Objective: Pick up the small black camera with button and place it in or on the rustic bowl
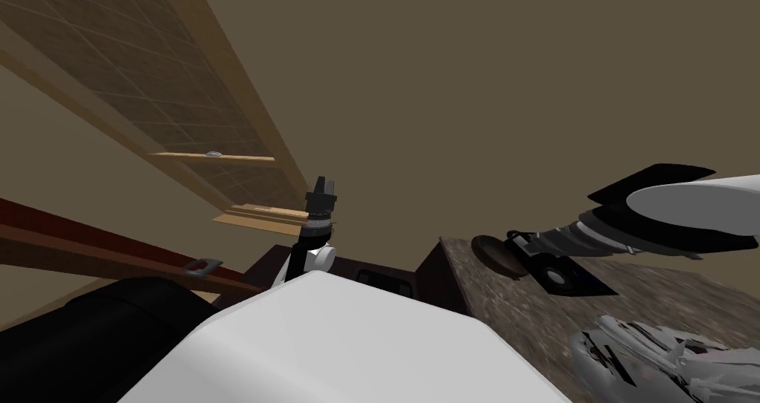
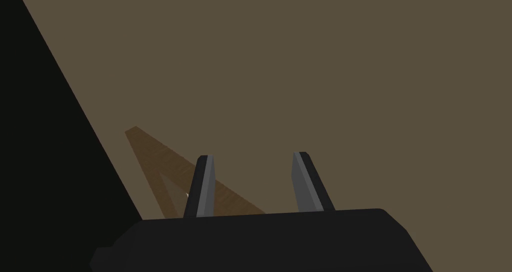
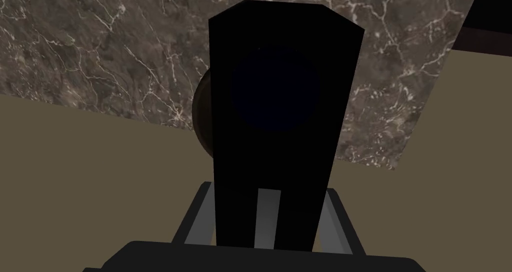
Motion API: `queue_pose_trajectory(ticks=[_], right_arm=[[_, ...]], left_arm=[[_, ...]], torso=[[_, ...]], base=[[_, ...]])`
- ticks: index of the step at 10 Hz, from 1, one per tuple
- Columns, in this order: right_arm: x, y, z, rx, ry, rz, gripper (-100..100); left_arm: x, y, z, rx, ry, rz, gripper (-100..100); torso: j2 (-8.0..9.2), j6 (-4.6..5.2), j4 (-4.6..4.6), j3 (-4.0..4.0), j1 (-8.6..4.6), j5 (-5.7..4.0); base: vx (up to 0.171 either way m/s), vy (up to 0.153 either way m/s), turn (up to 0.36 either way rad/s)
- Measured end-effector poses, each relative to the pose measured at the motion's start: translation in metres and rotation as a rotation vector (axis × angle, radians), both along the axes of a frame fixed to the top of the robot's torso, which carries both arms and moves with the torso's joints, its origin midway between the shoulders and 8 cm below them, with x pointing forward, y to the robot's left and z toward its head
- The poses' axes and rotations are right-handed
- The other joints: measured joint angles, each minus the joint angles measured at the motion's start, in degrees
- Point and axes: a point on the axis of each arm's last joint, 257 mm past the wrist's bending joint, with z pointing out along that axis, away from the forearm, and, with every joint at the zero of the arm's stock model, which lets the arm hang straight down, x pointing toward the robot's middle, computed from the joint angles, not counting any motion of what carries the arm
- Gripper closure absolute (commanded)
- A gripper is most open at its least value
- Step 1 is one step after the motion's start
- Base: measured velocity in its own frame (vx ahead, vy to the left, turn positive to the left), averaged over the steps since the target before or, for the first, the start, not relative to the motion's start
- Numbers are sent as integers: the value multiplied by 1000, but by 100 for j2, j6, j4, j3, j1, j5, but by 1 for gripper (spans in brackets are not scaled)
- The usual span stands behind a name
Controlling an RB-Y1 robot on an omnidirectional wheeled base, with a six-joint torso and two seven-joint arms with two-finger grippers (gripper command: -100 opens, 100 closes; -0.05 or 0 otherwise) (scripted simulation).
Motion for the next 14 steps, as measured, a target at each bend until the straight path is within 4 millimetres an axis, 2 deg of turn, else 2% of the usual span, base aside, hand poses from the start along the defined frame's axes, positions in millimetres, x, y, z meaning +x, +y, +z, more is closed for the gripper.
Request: queue_pose_trajectory(ticks=[3, 4, 8, 9, 10, 14], right_arm=[[-13, -7, 10, -9, 62, -22, 100], [-14, -7, 11, -11, 65, -22, -100], [-14, -7, 10, -11, 65, -22, -100], [-14, -7, 10, -11, 65, -22, 0], [-14, -7, 10, -11, 65, -22, -100], [-7, -76, 1, -98, -30, -234, -100]], left_arm=[[0, 0, 0, 0, 0, 0, 0], [0, 0, 0, 0, 0, 0, 0], [0, 0, 0, 0, 0, 0, 0], [0, 0, 0, 0, 0, 0, 0], [0, 0, 0, 0, 0, 0, 0], [0, 0, 0, 0, 0, 0, 0]], torso=[[-8, -6, -2, -5, -5, 1], [16, -5, 2, 8, 12, 2], [56, -3, 13, 32, 33, 9], [57, -2, 14, 33, 33, 9], [57, -2, 14, 34, 33, 9], [62, 0, 16, 37, 40, 11]], base=[[126, -73, 37], [12, -8, 3], [2, -1, 0], [0, 0, 0], [3, 56, 253], [-7, 35, 45]])
